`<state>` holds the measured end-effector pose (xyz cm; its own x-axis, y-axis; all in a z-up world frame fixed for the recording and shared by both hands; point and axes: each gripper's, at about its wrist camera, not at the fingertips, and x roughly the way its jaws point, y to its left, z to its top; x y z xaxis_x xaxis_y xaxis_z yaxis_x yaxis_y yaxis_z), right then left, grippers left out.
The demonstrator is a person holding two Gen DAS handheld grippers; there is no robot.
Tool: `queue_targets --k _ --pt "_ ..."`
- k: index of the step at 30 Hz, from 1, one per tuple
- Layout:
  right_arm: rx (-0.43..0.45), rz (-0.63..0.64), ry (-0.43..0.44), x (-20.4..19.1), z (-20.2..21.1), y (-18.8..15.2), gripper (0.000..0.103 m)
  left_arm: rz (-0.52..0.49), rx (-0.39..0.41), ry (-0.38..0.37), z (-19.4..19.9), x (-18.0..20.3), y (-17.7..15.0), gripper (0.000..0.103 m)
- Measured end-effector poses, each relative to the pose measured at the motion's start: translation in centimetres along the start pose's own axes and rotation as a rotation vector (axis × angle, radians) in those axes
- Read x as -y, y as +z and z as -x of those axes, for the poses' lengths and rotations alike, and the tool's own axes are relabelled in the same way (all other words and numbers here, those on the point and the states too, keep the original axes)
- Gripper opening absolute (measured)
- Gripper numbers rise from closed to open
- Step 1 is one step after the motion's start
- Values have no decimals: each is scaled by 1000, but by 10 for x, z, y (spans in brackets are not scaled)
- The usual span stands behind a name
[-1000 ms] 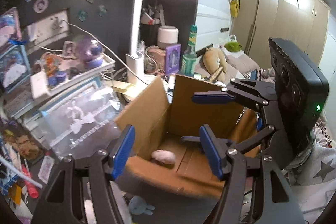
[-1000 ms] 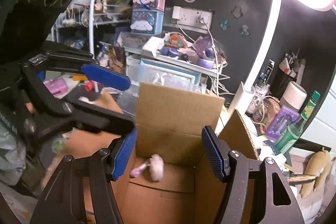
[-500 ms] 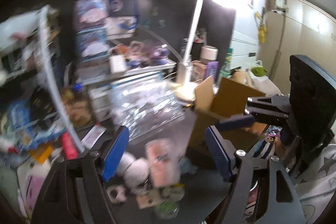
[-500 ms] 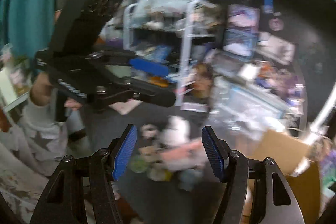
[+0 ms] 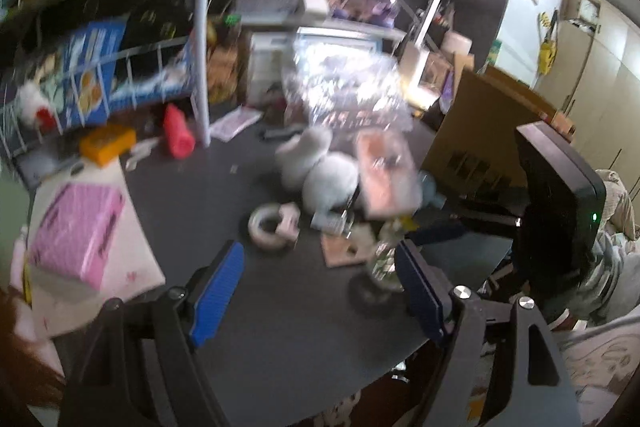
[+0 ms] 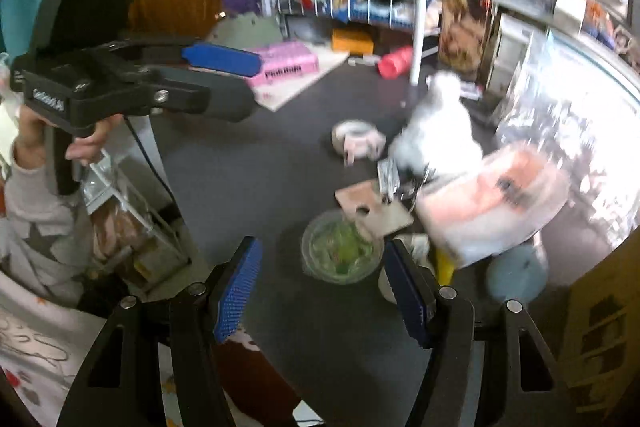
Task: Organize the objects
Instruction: 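Move the right gripper back over the clear round green container, then close the right gripper on the clear container's rim and lift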
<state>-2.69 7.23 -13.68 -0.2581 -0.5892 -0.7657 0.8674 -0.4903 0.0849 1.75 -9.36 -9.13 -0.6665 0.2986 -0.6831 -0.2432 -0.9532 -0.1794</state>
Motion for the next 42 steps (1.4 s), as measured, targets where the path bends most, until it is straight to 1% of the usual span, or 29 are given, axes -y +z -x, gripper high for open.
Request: queue_targets --k 5,8,10,12,14,16,20,22,24,27,30,32,33,34,36,42 --pt "-1 -3 17 -1 -9 -3 61 25 -9 -10 -5 -6 -11 75" --pt "-4 22 -18 -5 -13 -4 58 24 -15 -12 -6 -5 -14 75" --pt "-17 47 -31 -8 -18 -5 50 20 -20 -15 -6 -4 -14 75" --pt "-8 72 -54 -10 -19 -6 46 17 -25 -18 -7 -3 -14 75" --pt "-7 66 -48 -9 -18 -6 39 18 -30 -21 -8 -2 -14 75" --pt "-1 52 -29 -7 -17 -5 38 17 -35 -25 -10 -1 -13 75" --pt "19 53 -21 -6 -16 -6 37 6 -55 -64 -16 6 -12 75" --pt "30 53 -16 -7 -15 -5 28 3 -63 -78 -19 10 -11 75" --pt "41 53 -6 -7 -12 -5 28 2 -71 -100 -22 14 -9 75" --pt "35 59 -11 -7 -14 -6 28 2 -87 -140 -29 20 -6 75" --pt "45 53 -14 -6 -16 -7 29 -1 -97 -123 -34 24 -4 75" --pt "52 52 -16 -5 -17 -6 29 1 -98 -125 -35 26 -3 75" --pt "56 49 -18 -4 -17 -6 31 2 -98 -127 -35 26 -3 75" --pt "59 46 -21 -4 -17 -5 40 1 -98 -126 -35 27 -3 75" --pt "73 39 -30 -3 -19 -5 53 -2 -102 -117 -34 27 -3 75" --pt "85 39 -38 -5 -22 -2 53 8 -110 -103 -34 22 -5 75"
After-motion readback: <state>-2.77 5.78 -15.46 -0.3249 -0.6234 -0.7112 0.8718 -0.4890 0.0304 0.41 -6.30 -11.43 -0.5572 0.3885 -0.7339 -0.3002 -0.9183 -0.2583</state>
